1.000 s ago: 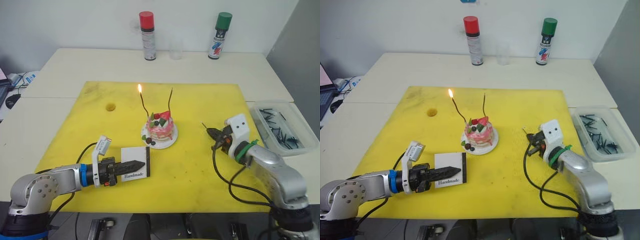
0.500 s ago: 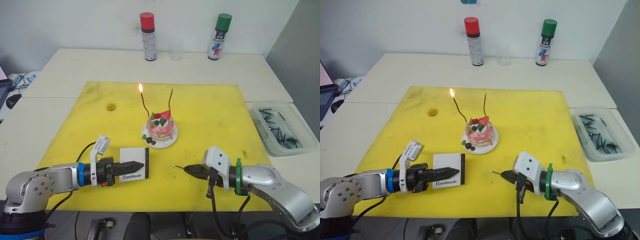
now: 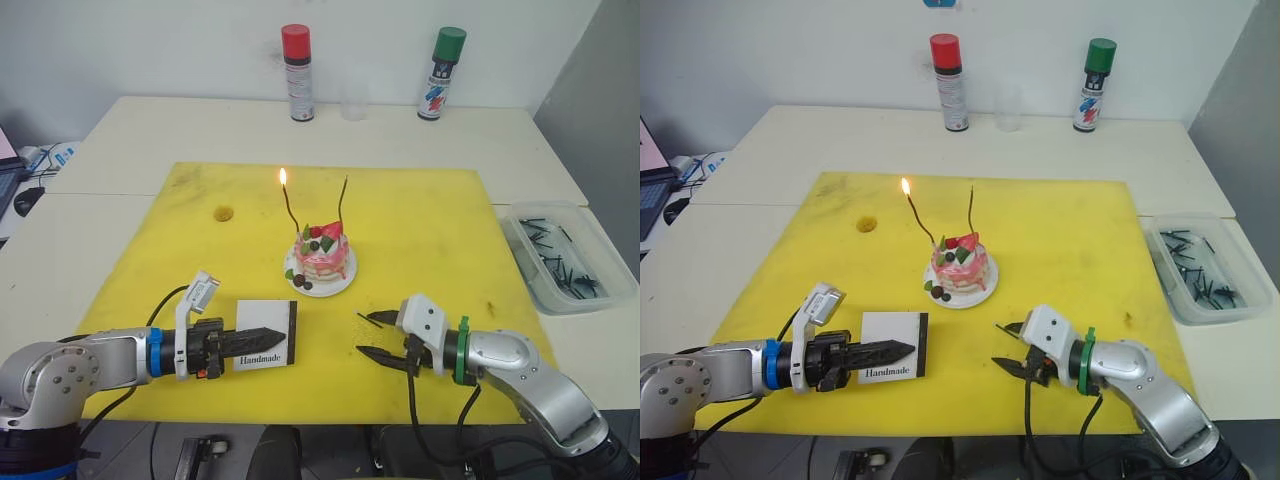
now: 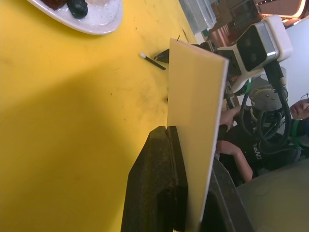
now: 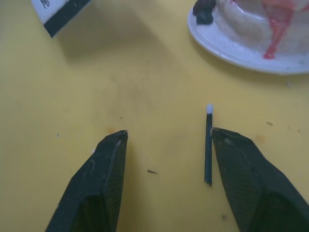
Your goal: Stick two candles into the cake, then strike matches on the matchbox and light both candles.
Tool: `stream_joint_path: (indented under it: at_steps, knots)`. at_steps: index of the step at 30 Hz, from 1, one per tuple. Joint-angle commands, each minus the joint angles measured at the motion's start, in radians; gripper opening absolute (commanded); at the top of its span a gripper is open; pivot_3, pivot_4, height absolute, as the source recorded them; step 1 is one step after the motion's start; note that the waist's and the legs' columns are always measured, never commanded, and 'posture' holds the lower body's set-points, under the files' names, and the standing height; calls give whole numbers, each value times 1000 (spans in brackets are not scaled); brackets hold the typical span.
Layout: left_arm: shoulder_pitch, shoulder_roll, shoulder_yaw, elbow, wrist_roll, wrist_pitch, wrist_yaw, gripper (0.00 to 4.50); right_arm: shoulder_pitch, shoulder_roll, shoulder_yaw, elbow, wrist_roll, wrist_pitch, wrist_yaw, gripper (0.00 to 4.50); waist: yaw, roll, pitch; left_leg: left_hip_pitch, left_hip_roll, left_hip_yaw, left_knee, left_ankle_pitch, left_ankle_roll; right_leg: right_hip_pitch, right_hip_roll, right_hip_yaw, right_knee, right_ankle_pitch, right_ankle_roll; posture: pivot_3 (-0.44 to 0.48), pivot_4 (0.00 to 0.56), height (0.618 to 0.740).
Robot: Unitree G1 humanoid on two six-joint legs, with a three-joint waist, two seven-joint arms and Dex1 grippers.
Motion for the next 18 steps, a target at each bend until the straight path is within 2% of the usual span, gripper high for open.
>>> stream_joint_path:
  at_steps: [1, 9, 18]
  knots:
    - [-18, 19, 20, -15, -25, 2, -3, 0, 3, 52, -14, 21, -22, -37, -51, 2746, 1, 0, 0, 0, 0, 0, 0, 0, 0, 0, 0, 0, 0, 0, 0, 0, 150, 733]
    - [-29, 27, 16, -9, -23, 2, -6, 0, 27, 110, -31, 68, -43, -34, -104, 2746, 9, 0, 0, 0, 0, 0, 0, 0, 0, 0, 0, 0, 0, 0, 0, 0, 150, 733]
    - [-36, 20, 12, -8, -22, 0, -1, 0, 63, 106, -35, 57, -62, -14, -124, 2746, 11, -1, -1, 0, 0, 0, 0, 0, 0, 1, 0, 0, 0, 0, 0, 0, 150, 733]
